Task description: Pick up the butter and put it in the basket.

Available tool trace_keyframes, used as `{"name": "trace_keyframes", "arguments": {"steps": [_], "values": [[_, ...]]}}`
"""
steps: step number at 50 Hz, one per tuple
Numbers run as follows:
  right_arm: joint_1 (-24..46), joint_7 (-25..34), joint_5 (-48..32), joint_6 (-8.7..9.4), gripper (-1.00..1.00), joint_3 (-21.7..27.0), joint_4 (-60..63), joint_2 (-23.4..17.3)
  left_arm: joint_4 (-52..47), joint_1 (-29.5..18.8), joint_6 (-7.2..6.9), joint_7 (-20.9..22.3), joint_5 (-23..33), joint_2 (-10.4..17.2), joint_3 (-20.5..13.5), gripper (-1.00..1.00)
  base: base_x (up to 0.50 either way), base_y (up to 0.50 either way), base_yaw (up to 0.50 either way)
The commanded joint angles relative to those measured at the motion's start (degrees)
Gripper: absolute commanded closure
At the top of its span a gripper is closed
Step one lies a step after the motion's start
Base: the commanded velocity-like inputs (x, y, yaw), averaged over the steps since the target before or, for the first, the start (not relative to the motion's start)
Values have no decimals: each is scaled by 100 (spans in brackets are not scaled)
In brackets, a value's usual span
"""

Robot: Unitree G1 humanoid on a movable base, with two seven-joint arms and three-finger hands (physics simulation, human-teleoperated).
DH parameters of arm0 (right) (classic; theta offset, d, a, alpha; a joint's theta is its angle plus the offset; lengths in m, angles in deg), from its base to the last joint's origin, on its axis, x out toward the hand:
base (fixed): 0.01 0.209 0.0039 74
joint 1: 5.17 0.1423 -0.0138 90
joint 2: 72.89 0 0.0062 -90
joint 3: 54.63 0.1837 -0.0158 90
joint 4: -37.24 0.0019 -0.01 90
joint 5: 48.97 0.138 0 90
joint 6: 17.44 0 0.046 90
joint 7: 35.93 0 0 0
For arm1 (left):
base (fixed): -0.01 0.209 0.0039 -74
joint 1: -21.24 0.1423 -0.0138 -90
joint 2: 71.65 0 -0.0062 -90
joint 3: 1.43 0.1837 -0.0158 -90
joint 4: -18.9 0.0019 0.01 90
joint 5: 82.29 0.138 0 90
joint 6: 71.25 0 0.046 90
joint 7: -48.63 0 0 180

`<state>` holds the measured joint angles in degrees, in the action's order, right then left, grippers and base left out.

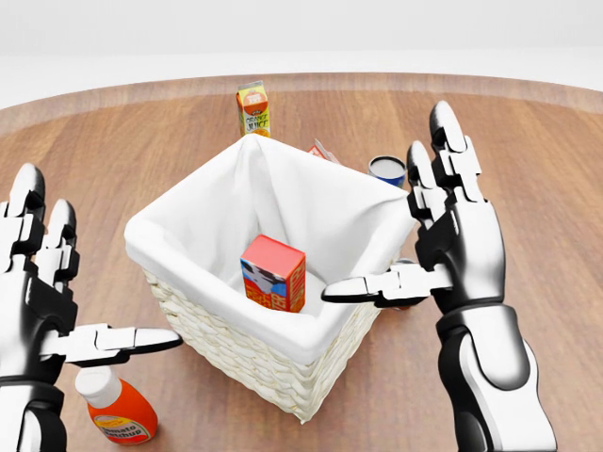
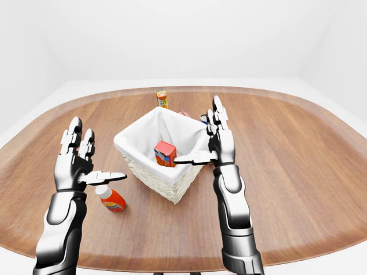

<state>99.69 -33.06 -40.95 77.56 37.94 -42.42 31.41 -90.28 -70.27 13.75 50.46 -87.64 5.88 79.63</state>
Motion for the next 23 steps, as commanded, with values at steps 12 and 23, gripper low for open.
{"name": "trace_keyframes", "arguments": {"steps": [12,23], "values": [[-844,-241,379,0,-100,-60,1228,121,-619,-19,0,12,86,16,24,-100,0,0,0],[-1056,-303,602,0,-100,-49,1825,99,-1106,31,0,129,290,-35,151,-100,0,0,0]]}}
